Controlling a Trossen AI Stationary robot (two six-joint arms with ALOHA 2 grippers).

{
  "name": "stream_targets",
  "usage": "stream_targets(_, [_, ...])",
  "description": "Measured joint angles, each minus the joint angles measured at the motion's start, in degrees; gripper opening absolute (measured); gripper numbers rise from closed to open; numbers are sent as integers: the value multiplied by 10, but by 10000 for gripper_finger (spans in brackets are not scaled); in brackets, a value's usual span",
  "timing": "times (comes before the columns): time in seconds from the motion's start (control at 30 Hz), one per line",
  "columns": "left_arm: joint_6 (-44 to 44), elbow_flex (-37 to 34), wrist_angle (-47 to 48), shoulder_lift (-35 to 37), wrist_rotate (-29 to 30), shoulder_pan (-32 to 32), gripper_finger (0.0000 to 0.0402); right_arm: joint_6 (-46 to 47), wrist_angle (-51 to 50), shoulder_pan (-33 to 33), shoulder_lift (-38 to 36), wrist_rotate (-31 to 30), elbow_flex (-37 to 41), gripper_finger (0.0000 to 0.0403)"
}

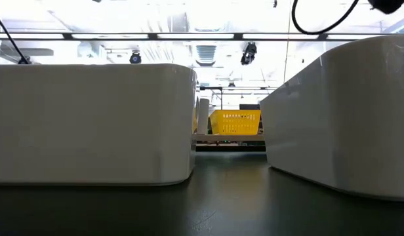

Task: Stack baskets on shelf by color
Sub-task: Put the bottom right red bin on the shelf

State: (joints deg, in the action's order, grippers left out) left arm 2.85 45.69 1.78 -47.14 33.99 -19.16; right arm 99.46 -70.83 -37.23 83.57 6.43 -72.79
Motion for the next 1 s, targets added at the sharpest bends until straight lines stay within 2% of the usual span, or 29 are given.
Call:
stream_targets(0.37, [6, 0, -1, -7, 0, 0, 0, -20, 12, 17, 52, -4, 30, 155])
stream_targets(1.0, [5, -11, 13, -9, -5, -1, 0, -19, 67, 39, 82, -21, 63, 155])
